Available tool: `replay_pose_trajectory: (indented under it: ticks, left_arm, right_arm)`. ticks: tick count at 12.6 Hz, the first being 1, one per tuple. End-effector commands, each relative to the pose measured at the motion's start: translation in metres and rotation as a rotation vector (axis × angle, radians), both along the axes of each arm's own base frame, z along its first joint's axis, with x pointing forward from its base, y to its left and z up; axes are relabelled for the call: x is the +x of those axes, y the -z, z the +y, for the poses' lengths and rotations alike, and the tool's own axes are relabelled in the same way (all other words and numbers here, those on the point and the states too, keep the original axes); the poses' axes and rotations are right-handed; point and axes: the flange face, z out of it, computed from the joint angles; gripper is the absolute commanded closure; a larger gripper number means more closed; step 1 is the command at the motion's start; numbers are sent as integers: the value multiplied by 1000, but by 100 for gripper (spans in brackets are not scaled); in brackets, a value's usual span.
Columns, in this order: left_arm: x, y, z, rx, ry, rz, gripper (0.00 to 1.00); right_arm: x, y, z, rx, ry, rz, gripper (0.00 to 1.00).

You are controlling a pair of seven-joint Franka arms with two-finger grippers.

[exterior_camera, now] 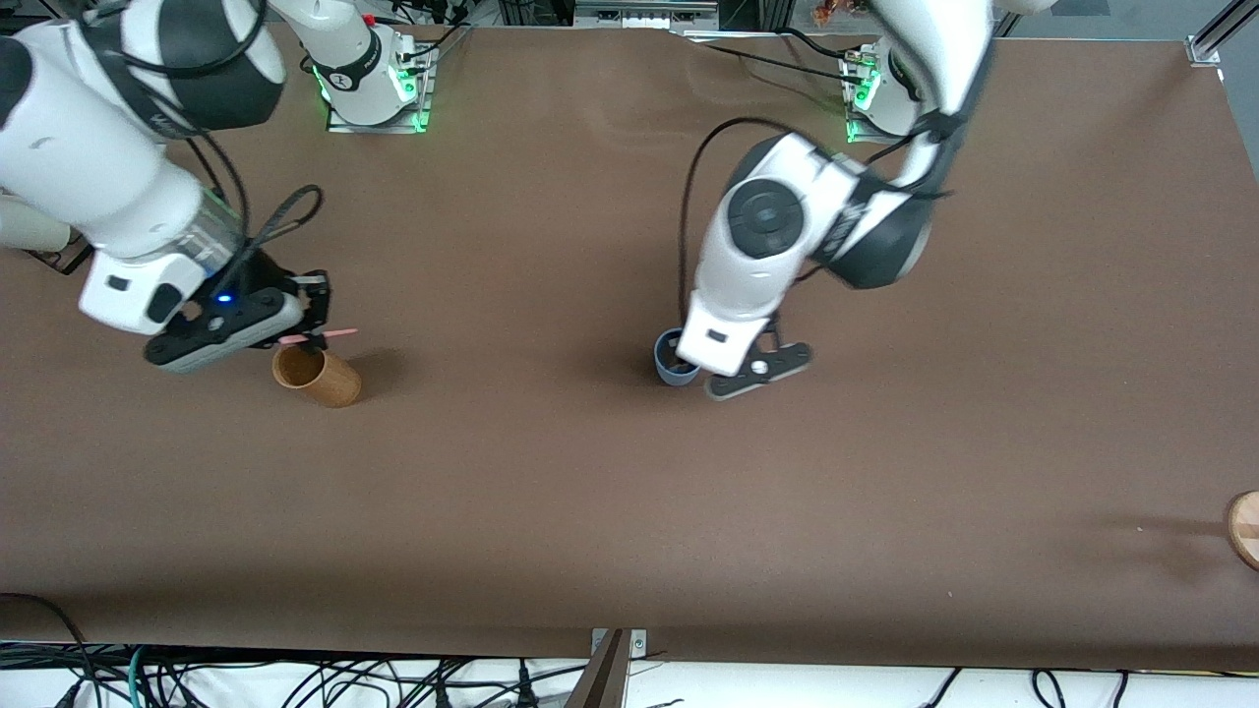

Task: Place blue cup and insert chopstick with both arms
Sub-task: 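Place the cup with the left gripper while the right gripper lifts the chopstick, then retract the left gripper while the right gripper carries the chopstick over the cup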

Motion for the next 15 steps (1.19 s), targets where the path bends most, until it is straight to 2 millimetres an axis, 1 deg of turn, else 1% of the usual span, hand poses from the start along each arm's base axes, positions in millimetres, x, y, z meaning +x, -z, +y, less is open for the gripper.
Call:
replay_pose_trajectory:
  ticks: [1, 2, 3, 4, 5, 6, 7, 8, 10, 11, 12, 13, 14, 15]
  left_arm:
    - [15, -78, 108, 6, 126, -38, 0]
    - [18, -97, 139, 17, 188, -51, 0]
    - [21, -115, 179, 23, 239, -57, 0]
    - [25, -127, 221, 25, 279, -61, 0]
    - [26, -141, 260, 27, 308, -73, 0]
    - [24, -149, 295, 24, 312, -62, 0]
    - [20, -154, 323, 22, 298, -40, 0]
    - [15, -160, 348, 24, 275, -30, 0]
    - [8, -171, 390, 26, 207, -35, 0]
    - [5, -170, 410, 23, 178, -31, 0]
    - [3, -169, 418, 25, 167, -34, 0]
    - [1, -173, 413, 38, 167, -36, 0]
    - [-6, -186, 409, 40, 173, -47, 0]
    - [-15, -192, 403, 34, 183, -22, 0]
  right_arm:
    - [-6, 2, 73, 59, 96, 12, 100]
    - [-8, 5, 101, 75, 115, 23, 100]
    - [-10, 6, 124, 94, 145, 29, 100]
    - [-12, 12, 149, 108, 165, 41, 100]
    - [-11, 18, 169, 110, 188, 35, 100]
    - [-12, 19, 196, 116, 202, 9, 100]
    - [-13, 24, 218, 116, 225, -7, 100]
    - [-18, 29, 246, 127, 249, -28, 100]
    - [-31, 47, 288, 118, 299, -65, 100]
    - [-38, 56, 307, 109, 318, -80, 100]
    - [-41, 66, 326, 109, 351, -88, 100]
    - [-44, 79, 342, 107, 368, -94, 100]
    - [-47, 94, 356, 90, 372, -108, 100]
    - [-52, 102, 365, 76, 377, -128, 100]
